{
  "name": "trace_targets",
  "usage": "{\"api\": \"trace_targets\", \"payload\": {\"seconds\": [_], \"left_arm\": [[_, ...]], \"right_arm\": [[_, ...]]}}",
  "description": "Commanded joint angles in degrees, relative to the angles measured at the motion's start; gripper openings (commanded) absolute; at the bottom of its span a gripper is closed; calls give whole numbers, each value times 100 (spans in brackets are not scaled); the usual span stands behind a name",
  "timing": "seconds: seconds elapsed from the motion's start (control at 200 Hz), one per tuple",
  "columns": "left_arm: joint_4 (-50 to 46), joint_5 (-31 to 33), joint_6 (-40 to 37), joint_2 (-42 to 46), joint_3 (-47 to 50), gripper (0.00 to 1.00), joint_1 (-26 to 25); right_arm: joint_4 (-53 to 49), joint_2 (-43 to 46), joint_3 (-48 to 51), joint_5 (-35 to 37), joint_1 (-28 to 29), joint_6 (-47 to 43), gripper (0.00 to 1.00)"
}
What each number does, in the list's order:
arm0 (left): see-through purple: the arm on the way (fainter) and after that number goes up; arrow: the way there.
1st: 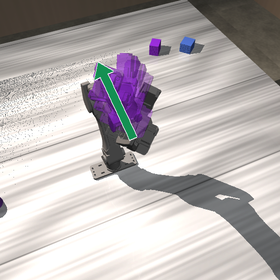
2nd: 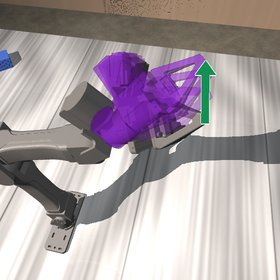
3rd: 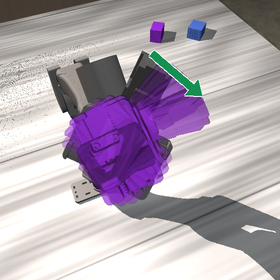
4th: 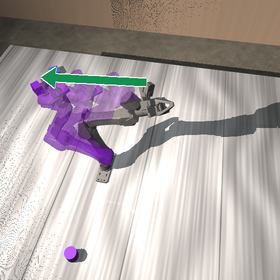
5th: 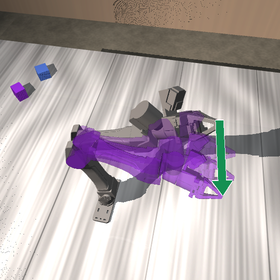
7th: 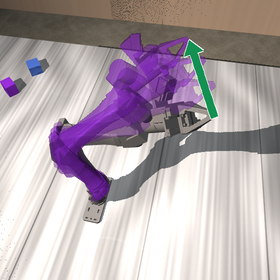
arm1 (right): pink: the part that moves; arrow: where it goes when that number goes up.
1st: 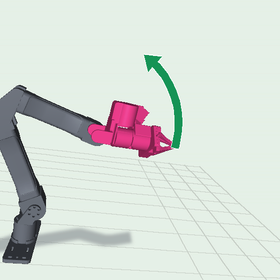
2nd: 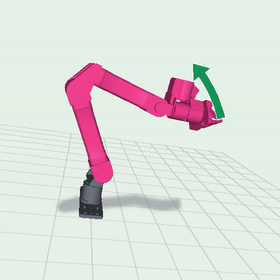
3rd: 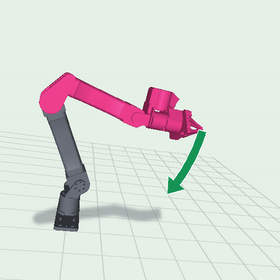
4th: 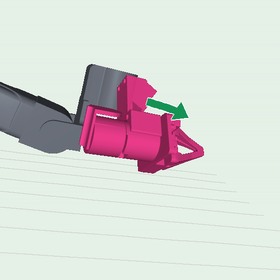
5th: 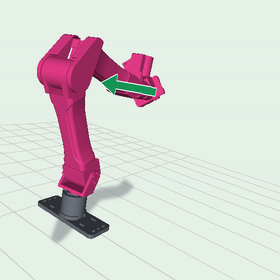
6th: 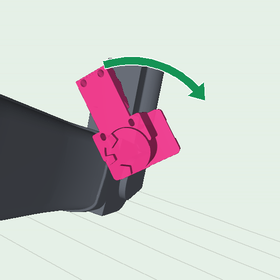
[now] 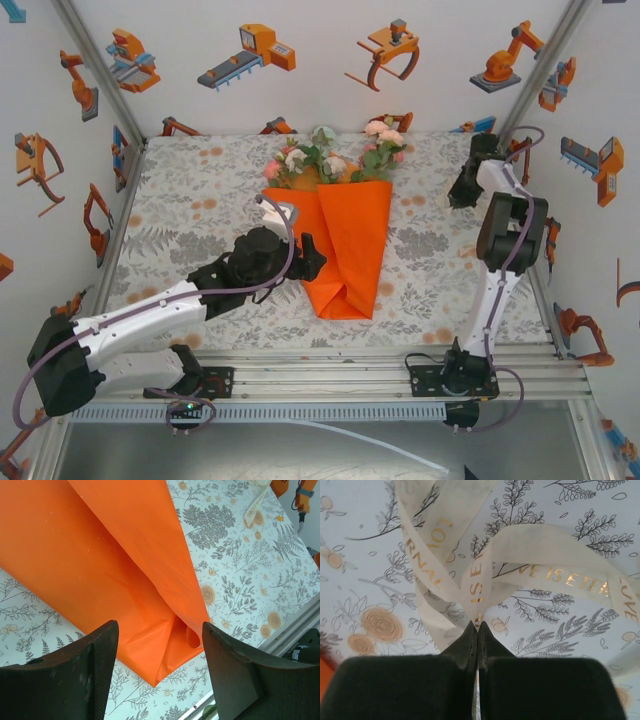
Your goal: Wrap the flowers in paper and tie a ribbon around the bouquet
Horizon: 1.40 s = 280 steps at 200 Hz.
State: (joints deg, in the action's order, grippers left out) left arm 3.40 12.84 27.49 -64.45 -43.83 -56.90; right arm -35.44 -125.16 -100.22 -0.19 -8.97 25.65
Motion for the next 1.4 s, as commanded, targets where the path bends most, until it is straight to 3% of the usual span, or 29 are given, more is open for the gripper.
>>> {"api": "trace_targets", "payload": {"seconds": [0.0,0.1,0.265,0.385,0.471,0.566,0.656,0.886,0.986,1.041,1.066,1.106,1.126,1.151,1.176,1.197,1.282,1.397], "left_arm": [[47,-56,3,17,-13,64,56],[51,-97,-94,79,-115,64,82],[185,-154,-643,111,-289,65,118],[566,-304,-1291,143,-434,66,127],[900,-770,-1785,197,-540,68,127],[1469,-1257,-2345,170,-537,71,122],[1782,-1307,-2574,-49,-693,76,127],[2182,-1539,-2362,-803,-1432,87,127],[2261,-1206,-2401,-1316,-1830,89,135],[2368,-1324,-2403,-1585,-2034,89,175],[2383,-1439,-2406,-1687,-2132,86,188],[2322,-1467,-2387,-1822,-2296,71,189],[2259,-1428,-2338,-1851,-2363,59,189],[2220,-1334,-2247,-1847,-2404,36,189],[2202,-1224,-2159,-1790,-2379,12,189],[2201,-1103,-2098,-1705,-2332,0,189],[1776,-237,-1839,-1060,-2024,0,189],[71,1187,-1664,148,-1842,0,221]], "right_arm": [[-76,1080,136,-272,87,86,0],[78,2159,601,-821,440,342,0],[248,3585,619,-1764,1556,802,0],[4,3989,122,-1840,2463,922,0],[-267,4147,-293,-1753,2924,871,0],[-334,4301,-658,-1860,3115,986,0],[-404,4355,-880,-1869,3228,1085,0],[-408,4408,-789,-1914,3472,1247,0],[-313,4479,-689,-1825,3696,1259,0],[-250,4518,-608,-1736,3806,1262,0],[-219,4526,-575,-1737,3842,1266,0],[-210,4527,-520,-1773,3859,1245,0],[-230,4527,-512,-1760,3859,1230,0],[-279,4529,-486,-1707,3860,1160,0],[-353,4544,-462,-1592,3859,1026,8],[-411,4587,-421,-1484,3859,873,16],[-707,4849,-24,-668,3721,150,60],[-710,5398,934,-505,2900,-170,80]]}}
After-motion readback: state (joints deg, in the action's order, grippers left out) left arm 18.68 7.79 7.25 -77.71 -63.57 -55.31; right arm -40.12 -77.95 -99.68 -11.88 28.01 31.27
